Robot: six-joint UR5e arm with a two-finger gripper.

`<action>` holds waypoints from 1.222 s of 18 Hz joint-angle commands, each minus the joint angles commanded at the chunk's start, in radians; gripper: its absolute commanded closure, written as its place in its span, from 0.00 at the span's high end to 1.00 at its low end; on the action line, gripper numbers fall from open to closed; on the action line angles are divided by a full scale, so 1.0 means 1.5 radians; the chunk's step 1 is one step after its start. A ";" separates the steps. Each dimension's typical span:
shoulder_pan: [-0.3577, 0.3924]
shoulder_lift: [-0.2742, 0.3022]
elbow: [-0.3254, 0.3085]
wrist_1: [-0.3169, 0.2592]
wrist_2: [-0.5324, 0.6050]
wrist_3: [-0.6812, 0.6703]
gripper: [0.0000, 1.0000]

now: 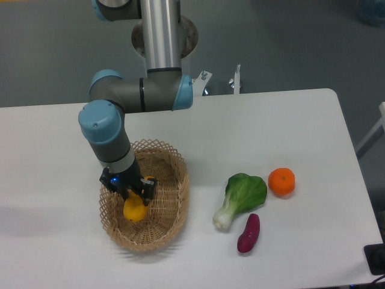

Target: Place the mango in the basket

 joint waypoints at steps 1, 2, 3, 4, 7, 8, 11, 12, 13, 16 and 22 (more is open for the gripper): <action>0.000 -0.001 0.000 -0.001 0.001 0.001 0.50; 0.000 -0.001 -0.001 -0.001 0.001 0.001 0.53; 0.000 0.000 -0.001 0.000 0.000 0.001 0.58; 0.000 0.001 0.000 0.000 0.000 0.001 0.66; 0.001 0.005 0.003 0.000 0.001 0.011 0.87; 0.002 0.008 0.006 0.001 0.001 0.014 0.90; 0.030 0.019 0.017 -0.004 -0.001 0.041 0.94; 0.040 0.026 0.019 -0.005 0.000 0.044 0.95; 0.057 0.034 0.020 -0.006 -0.001 0.049 0.95; 0.106 0.057 0.036 -0.013 -0.006 0.099 0.95; 0.191 0.088 0.075 -0.067 -0.016 0.237 0.95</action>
